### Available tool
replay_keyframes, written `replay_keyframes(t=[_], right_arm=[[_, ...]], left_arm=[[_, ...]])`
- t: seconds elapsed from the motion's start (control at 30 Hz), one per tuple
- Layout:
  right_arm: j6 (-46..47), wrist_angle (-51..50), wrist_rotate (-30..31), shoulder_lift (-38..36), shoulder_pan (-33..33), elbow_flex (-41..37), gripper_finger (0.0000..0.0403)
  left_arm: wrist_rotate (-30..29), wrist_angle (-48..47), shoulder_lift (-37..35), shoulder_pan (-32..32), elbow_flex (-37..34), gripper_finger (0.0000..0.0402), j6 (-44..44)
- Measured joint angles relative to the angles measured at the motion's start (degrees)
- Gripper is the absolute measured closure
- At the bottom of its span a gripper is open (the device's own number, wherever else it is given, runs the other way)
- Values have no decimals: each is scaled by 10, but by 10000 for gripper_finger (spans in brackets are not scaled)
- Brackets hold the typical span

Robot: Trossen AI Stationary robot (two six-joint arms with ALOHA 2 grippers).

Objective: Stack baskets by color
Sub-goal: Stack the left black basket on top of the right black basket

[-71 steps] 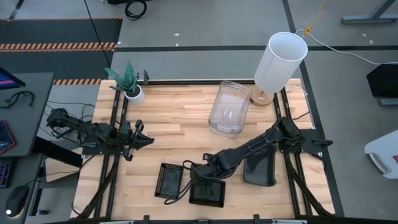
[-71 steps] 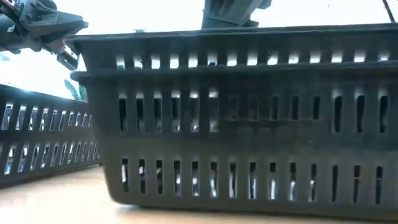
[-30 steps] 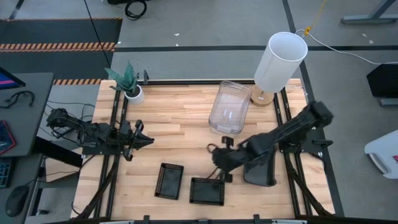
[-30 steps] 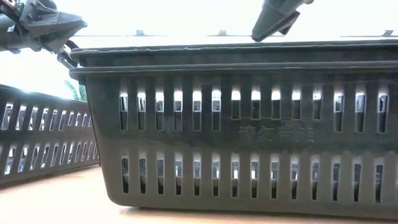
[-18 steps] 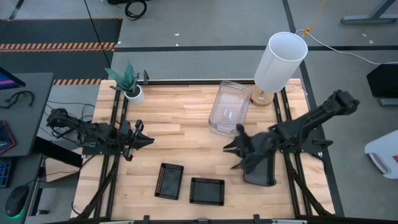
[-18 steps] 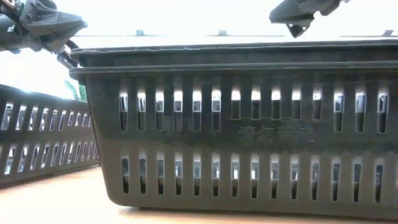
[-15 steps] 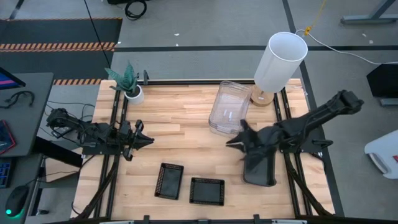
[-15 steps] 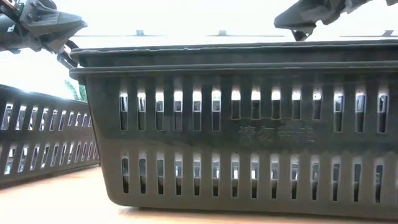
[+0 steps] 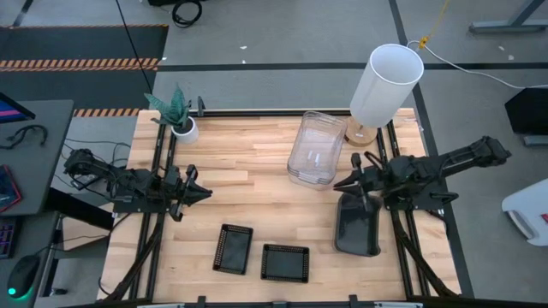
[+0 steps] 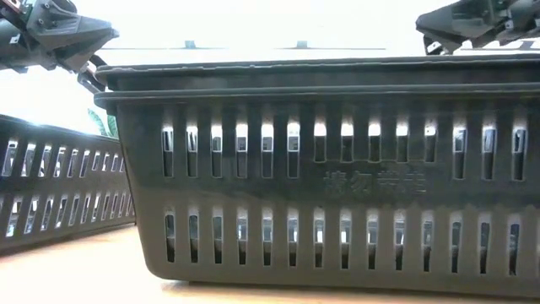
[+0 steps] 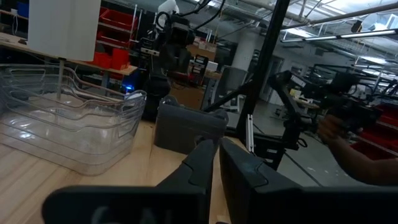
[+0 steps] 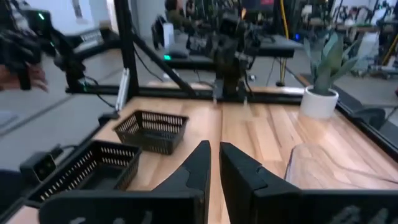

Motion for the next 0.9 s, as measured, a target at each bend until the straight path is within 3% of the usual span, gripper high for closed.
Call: replay_keyframes(t=[0.33,0.47,0.73,0.9], right_arm=[[-1,45,-65,-107,-44,-75,373],[-4,57,-85,-138,-96,-107,384],[5,63,-191,-210,-204,-134,398],[15,80,-196,-257,-237,-164,396]], left_arm=[[-18,54,0,2,0,370,1],[-18,61,0,2,0,366,-1],[-18,54,0,2,0,377,-72],[-18,46,0,2,0,379,-84]])
